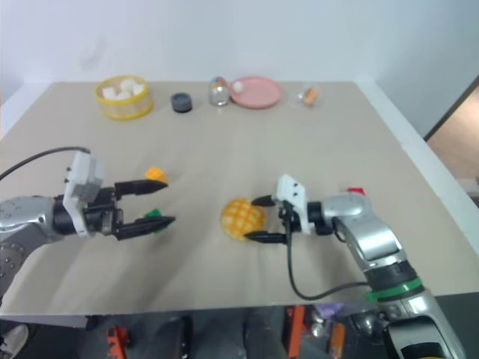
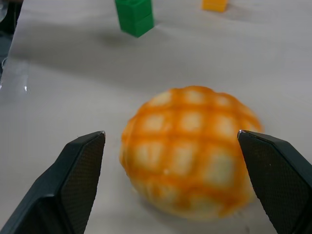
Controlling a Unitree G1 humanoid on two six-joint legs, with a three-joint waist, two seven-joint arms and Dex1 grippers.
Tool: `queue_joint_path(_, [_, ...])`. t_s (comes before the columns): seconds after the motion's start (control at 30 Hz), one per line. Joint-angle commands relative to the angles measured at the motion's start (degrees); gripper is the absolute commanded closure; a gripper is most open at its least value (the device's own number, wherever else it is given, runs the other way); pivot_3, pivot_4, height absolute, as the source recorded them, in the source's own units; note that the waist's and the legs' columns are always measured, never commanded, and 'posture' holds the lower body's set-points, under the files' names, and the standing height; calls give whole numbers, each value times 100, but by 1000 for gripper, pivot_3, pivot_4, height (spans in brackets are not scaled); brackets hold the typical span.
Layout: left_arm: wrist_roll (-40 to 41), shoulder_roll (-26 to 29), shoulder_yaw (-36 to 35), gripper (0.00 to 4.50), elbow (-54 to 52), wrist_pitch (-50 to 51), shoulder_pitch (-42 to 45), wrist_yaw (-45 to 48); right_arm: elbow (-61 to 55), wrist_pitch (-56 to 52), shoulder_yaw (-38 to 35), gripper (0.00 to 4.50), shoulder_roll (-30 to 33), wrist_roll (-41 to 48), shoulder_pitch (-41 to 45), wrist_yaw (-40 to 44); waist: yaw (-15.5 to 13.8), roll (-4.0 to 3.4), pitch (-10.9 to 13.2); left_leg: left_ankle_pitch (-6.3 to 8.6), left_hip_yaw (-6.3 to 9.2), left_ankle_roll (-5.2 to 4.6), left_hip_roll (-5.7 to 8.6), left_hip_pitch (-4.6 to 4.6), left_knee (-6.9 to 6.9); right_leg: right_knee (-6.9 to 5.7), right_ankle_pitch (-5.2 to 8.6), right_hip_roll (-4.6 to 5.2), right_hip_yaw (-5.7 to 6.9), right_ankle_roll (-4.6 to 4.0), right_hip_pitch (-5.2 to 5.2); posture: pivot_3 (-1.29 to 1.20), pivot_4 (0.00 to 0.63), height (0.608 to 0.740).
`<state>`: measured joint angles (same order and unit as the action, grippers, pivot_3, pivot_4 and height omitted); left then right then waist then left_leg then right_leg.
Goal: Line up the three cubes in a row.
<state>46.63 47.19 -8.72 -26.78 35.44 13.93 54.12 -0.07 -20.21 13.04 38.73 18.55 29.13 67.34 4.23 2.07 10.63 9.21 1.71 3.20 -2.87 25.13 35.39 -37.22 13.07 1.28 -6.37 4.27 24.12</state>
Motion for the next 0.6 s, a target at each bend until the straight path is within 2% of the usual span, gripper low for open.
queue_joint_path(0.03, [-153,-86,31,304,-65,-215,-35,44,191,347,14,0,-127,-247,177,-34,-1,0,0,0,0,0,0,0,1,0,-1,0,0,0,-1,0,150,740])
queue_joint_path(0.1, [-169,-139,28,304,-90,-198,-35,25,326,473,38,0,-213,-344,203,-39,0,0,0,-1,1,0,0,-2,1,-2,-2,0,0,0,-1,0,150,740])
queue_joint_path(0.2, [-292,-176,17,162,-137,-260,-112,-13,427,741,144,792,-207,-530,116,101,0,0,0,-1,1,0,-1,-4,1,-3,-2,-1,0,0,-2,0,150,740])
queue_joint_path(0.37, [-353,-264,-22,162,-208,-314,-212,-81,575,923,114,2509,-271,-720,138,46,-1,0,0,-1,1,-1,-1,-5,2,-4,-2,-1,0,1,-5,0,150,740])
queue_joint_path(0.6, [-466,-329,7,162,-165,-387,-211,-55,625,864,72,2613,-214,-836,176,19,0,0,0,-2,3,-2,-1,-9,3,-5,-3,-1,0,1,-10,0,150,740])
